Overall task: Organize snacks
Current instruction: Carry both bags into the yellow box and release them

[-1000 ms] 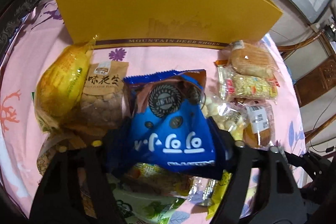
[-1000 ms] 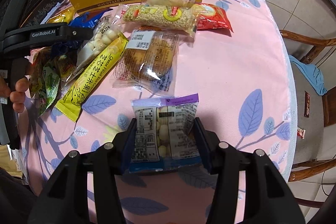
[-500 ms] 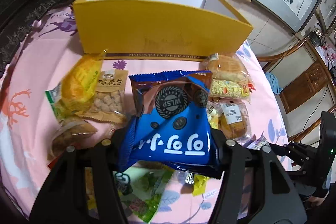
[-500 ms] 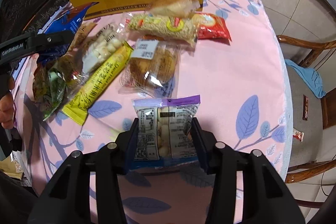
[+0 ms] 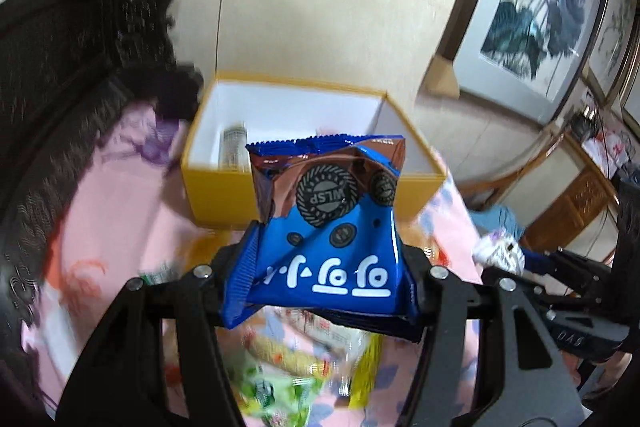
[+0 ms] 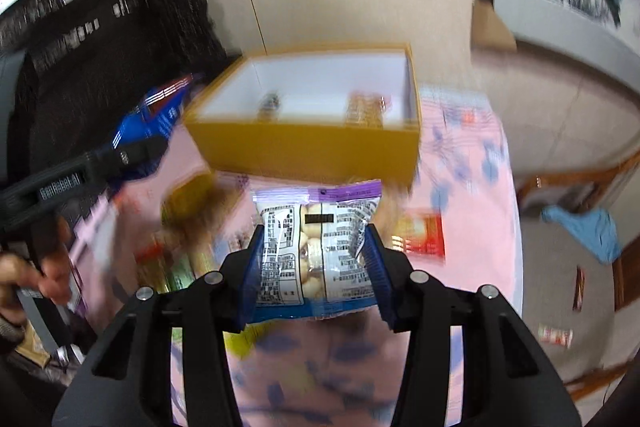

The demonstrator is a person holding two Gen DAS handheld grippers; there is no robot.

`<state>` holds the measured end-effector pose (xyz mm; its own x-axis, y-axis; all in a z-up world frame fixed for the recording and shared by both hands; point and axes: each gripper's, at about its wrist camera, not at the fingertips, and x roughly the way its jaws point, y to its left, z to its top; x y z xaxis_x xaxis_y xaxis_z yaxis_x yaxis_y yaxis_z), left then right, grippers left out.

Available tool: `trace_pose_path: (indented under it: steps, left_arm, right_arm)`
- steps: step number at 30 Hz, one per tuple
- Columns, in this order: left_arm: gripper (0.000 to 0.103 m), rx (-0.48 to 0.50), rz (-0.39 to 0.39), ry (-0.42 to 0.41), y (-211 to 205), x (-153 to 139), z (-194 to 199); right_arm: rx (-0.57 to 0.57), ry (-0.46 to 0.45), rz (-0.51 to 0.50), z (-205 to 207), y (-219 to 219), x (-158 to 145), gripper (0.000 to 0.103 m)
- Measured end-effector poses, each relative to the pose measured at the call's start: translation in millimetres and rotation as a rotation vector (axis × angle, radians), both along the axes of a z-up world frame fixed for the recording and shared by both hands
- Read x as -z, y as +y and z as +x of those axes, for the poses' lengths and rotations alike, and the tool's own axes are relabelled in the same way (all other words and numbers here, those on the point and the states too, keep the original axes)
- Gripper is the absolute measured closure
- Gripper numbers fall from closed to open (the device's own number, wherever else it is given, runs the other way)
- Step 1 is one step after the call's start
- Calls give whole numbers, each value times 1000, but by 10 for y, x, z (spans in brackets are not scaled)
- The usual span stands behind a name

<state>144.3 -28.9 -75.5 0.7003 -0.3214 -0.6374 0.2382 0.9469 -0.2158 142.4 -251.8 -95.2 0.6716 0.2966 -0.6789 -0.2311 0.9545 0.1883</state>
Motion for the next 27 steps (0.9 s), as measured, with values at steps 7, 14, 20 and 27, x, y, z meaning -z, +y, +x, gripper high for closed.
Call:
trace_pose_path:
  steps: [7,14,20,27]
  left_arm:
    - [43,-13,-6,-117,-112,-410,572]
    - [43,-34,9,-153,-166,-550,1229]
    - [13,-89,51,-186,-153,-696,1488]
    - [9,-106,35,-172,123,-639,1152]
  right_arm:
    - [11,-150,56,852,34,-559,54]
    - [47,-161,55,1683,77,-652,54]
    - [46,-132,35,1811,59,-699,20]
    - [7,-57,73,1316,22,-419,18]
